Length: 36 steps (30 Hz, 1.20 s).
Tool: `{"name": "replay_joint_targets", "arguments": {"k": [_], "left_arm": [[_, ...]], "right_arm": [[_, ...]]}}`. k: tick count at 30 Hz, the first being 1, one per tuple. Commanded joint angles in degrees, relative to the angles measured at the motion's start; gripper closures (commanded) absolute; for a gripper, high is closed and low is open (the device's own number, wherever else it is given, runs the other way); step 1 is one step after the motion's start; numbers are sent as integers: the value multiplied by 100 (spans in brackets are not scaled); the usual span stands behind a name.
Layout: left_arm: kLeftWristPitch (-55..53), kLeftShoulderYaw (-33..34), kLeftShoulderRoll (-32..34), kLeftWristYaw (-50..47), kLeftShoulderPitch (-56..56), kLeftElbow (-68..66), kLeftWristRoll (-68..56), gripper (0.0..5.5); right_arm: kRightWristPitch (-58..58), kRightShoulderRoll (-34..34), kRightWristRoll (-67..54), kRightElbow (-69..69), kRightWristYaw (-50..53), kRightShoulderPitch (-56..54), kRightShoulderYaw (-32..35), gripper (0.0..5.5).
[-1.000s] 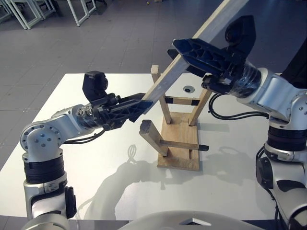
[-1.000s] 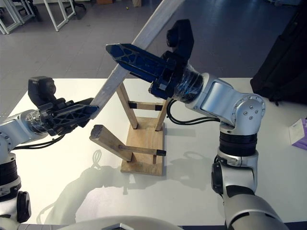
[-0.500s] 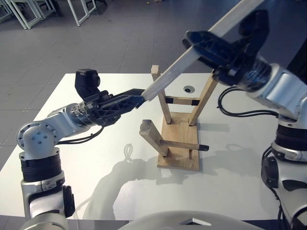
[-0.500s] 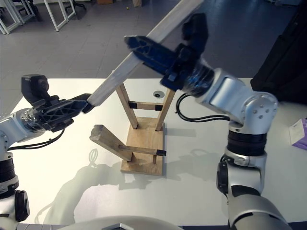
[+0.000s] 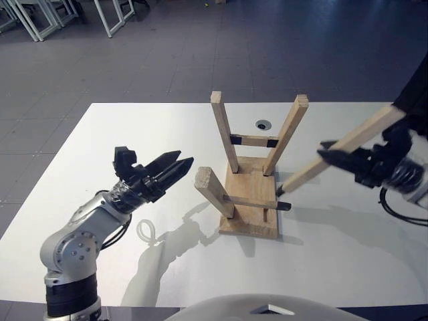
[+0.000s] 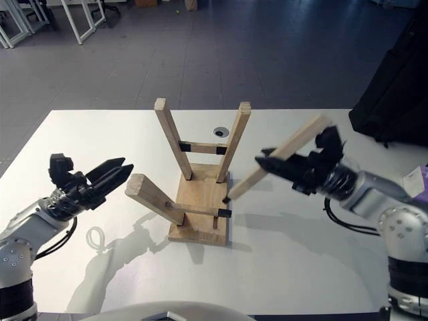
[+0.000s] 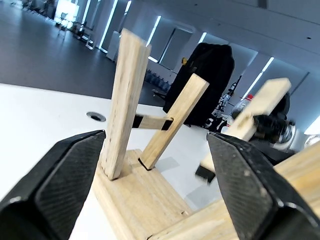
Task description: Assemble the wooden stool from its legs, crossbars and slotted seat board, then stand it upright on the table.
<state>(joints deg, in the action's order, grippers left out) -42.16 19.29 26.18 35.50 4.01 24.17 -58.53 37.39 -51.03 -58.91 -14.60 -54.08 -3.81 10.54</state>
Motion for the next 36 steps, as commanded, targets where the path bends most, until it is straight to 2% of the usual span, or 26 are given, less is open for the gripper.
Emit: {"name": "replay_joint_targets", "arguments": {"k": [1, 5, 10, 23, 29, 36], "left_arm": [[155, -270, 0, -125, 78, -24, 420, 174], [217, -420, -42, -123, 160, -61, 565, 174], [268, -433, -66, -102, 304, -91, 603, 174], [236, -442, -24, -86, 127, -191, 590, 174], [191, -518, -9, -96, -40, -212, 603, 174], [219, -529, 1, -80, -14, -218, 642, 174]], "right_arm": [[-1835, 60, 1517, 272, -1412, 299, -471, 346], [-2828, 415, 1897, 375, -2048, 205, -451, 346], [-3034, 506, 1698, 57, -2443, 221, -262, 346], [-3368, 1305, 2277, -99, -2016, 914, -623, 346], [-3688, 1376, 2564, 246, -2025, 744, -715, 346], [-3490, 1168, 2343, 184, -2080, 541, -557, 346]]}}
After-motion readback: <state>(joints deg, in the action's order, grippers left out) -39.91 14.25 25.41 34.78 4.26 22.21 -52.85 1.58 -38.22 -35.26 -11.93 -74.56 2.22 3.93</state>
